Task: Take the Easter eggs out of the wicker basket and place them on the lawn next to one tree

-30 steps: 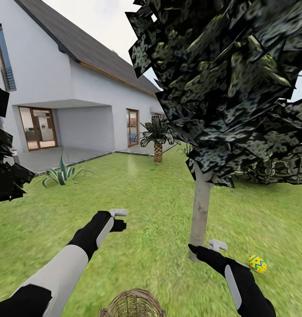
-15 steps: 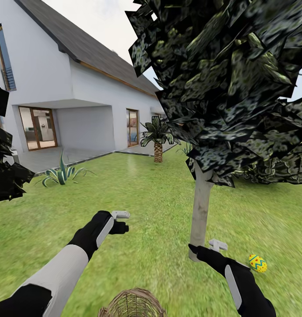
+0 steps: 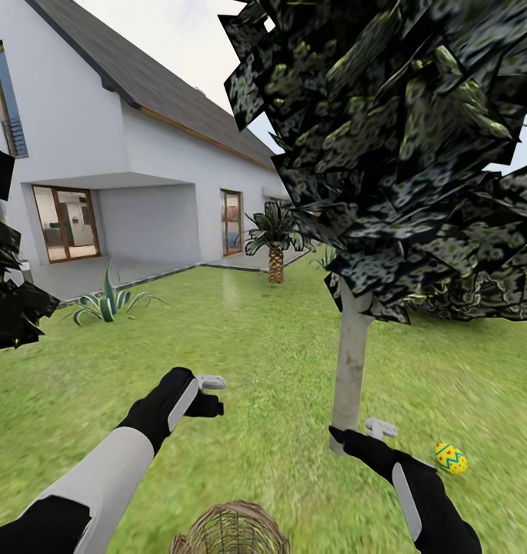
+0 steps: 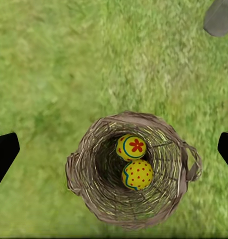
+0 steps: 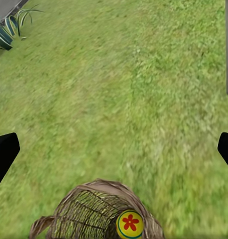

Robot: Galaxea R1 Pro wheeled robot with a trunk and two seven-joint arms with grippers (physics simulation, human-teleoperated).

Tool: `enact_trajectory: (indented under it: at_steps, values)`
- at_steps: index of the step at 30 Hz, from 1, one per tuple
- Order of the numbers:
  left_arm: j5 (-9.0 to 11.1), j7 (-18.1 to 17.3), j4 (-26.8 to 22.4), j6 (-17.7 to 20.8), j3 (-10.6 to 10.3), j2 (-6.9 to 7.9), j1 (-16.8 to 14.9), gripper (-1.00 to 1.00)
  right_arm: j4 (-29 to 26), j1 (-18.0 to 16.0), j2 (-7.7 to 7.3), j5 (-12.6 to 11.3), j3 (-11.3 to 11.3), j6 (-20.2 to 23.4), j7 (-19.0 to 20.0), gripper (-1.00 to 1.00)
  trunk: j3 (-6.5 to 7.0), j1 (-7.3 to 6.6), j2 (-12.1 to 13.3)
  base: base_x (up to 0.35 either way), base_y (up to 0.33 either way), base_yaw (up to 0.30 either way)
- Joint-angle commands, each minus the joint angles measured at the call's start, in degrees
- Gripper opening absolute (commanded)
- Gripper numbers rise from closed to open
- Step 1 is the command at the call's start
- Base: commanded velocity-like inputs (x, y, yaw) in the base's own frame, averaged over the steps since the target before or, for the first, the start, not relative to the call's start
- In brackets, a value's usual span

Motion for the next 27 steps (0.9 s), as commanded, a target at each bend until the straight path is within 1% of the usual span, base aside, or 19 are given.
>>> enact_trajectory:
  at_steps: [1, 12, 16, 20, 27]
  values:
    - [0.6, 0.6, -0.1, 0.5, -0.2, 0.03, 0.0, 1.00, -0.1, -0.1, 0.07, -0.4, -0.2, 0.5, 0.2, 1.00, -0.27, 0.23, -0.5, 0.000, 0.000, 0.000]
    - [0.6, 0.4, -0.1, 1.2, -0.2, -0.20, 0.0, 1.00, -0.1, 0.0, 0.07, -0.4, -0.2, 0.5, 0.1, 1.00, -2.25, 2.65, -4.9, 0.000, 0.000, 0.000]
    - [0.6, 0.3, 1.1, 1.3, -0.2, -0.28, -0.1, 1.00, -0.1, 0.0, 0.03, -0.4, -0.3, 0.5, 0.0, 1.00, -2.96, 3.53, -6.5, 0.000, 0.000, 0.000]
    - [0.6, -0.7, 1.8, 1.5, -0.2, -0.25, -0.1, 1.00, -0.1, 0.0, 0.06, -0.4, -0.3, 0.5, 0.0, 1.00, -3.68, 4.41, -8.1, 0.000, 0.000, 0.000]
    - [0.6, -1.3, 1.9, 4.1, -0.3, -0.18, -0.1, 1.00, -0.1, -0.1, 0.06, -0.4, -0.3, 0.5, 0.0, 1.00, -4.94, 5.94, -10.9, 0.000, 0.000, 0.000]
